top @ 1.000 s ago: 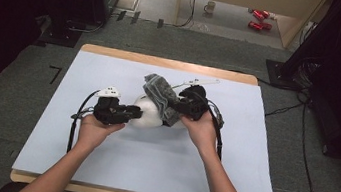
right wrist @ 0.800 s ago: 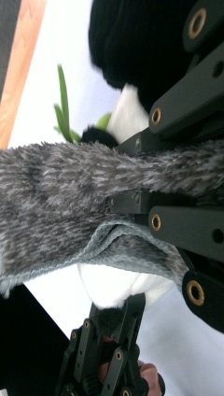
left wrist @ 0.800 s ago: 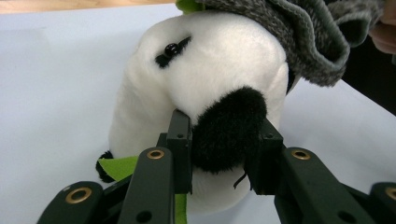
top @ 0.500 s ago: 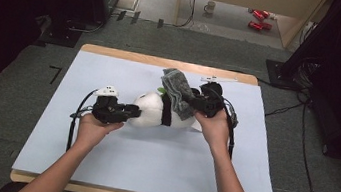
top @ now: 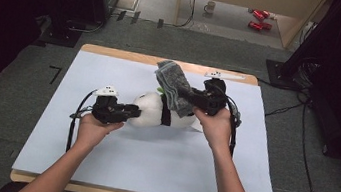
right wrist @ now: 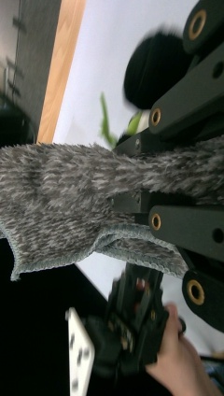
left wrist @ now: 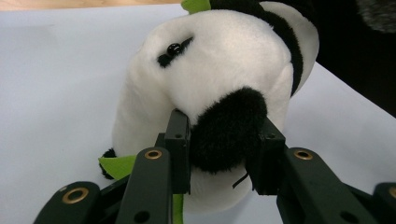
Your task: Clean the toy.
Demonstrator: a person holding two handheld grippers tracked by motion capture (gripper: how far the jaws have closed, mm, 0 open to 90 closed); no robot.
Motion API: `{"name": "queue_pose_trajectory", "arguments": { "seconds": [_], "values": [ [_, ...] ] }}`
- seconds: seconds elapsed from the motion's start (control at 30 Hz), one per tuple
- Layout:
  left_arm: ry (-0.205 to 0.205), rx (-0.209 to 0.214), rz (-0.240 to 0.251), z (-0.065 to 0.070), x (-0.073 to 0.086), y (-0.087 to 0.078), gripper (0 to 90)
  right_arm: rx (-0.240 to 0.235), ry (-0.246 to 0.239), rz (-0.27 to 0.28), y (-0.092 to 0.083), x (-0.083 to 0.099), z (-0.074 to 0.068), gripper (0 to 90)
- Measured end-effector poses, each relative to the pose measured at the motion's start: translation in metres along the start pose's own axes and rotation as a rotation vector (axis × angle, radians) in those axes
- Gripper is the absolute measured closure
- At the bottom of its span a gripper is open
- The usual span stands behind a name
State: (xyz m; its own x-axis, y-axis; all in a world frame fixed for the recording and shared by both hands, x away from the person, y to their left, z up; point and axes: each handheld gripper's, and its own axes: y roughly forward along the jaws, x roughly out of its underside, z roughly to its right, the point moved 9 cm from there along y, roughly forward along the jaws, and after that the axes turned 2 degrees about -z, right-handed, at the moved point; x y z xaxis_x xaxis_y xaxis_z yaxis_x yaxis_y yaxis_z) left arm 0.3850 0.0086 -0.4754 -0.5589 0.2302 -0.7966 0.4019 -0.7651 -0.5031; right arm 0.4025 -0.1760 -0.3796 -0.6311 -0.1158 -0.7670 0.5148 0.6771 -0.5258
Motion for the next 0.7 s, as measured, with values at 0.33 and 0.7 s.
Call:
{"name": "queue_pose_trajectory", "arguments": {
  "seconds": [0.33, 0.7],
  "values": [
    [0.028, -0.007, 0.006, 0.008, -0.001, 0.000, 66.0, -0.107, -0.047, -0.076, 0.035, 0.016, -0.046, 79.5],
    [0.034, -0.018, -0.001, 0.008, -0.001, 0.000, 65.7, -0.100, -0.044, -0.150, 0.063, 0.039, -0.038, 78.7]
  ]
}}
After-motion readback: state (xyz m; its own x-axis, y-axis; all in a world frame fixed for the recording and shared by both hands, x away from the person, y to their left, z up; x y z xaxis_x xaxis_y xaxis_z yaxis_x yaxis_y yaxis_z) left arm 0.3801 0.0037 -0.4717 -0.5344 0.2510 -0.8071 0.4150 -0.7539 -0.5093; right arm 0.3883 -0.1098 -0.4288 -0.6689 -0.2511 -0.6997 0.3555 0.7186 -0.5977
